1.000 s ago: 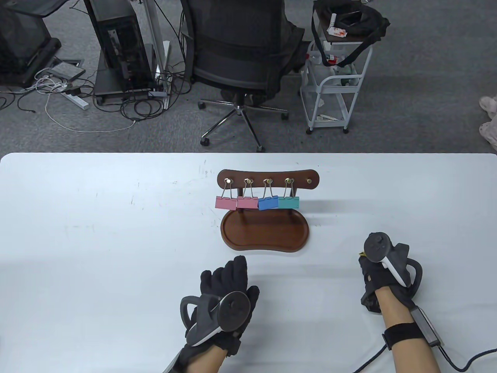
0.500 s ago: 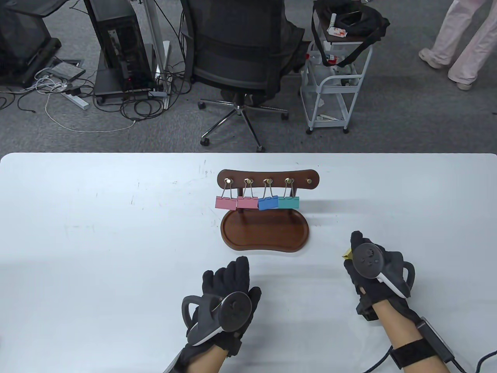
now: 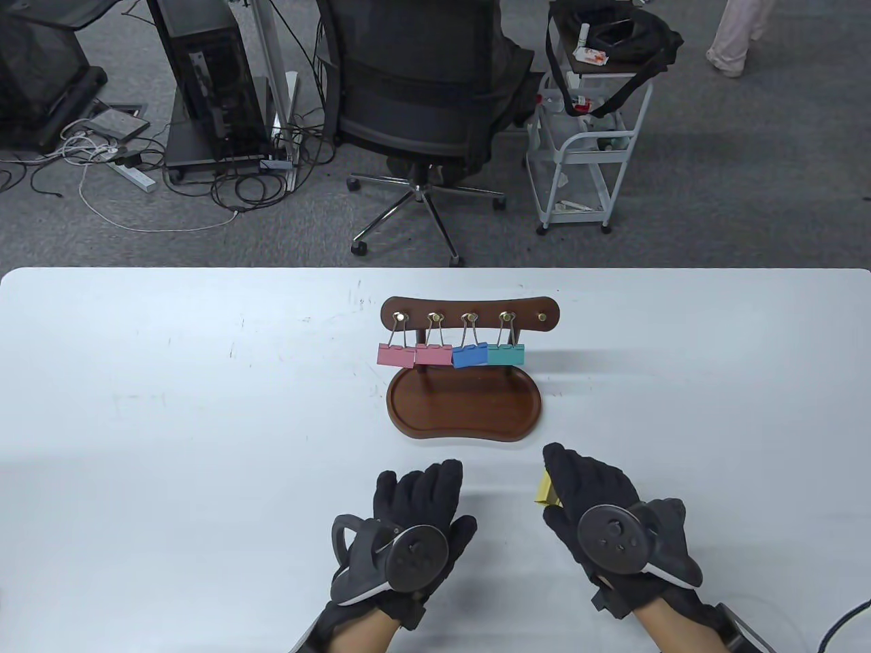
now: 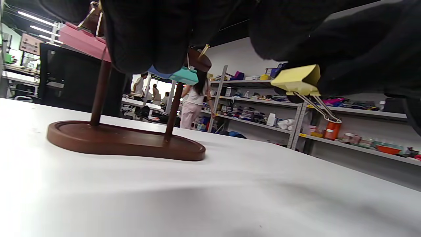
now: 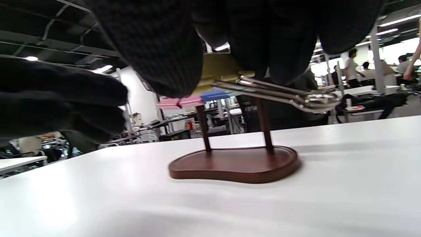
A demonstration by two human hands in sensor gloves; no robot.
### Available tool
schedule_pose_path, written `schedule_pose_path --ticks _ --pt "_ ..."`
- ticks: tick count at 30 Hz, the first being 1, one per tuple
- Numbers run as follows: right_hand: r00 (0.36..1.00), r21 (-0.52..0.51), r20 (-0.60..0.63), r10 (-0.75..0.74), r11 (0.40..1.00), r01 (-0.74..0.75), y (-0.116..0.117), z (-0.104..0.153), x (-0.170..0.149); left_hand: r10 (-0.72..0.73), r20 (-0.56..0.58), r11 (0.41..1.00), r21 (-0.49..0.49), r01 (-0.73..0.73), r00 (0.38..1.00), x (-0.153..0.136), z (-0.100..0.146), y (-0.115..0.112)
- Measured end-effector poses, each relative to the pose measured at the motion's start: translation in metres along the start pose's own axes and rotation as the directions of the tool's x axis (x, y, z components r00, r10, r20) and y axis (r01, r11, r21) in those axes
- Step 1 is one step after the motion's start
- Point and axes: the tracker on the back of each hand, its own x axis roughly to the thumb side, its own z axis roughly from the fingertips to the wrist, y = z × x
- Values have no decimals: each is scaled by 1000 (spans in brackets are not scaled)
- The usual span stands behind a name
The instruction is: Hook binder clip onto key rack
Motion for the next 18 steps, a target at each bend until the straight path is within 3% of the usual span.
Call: schedule_pose_path --ticks 7,18 --pt "996 9 91 1 1000 -2 7 12 25 40 105 999 -10 -40 994 5 0 -2" --pt "990 33 134 -35 999 31 17 17 31 88 321 995 15 -98 943 19 1 -3"
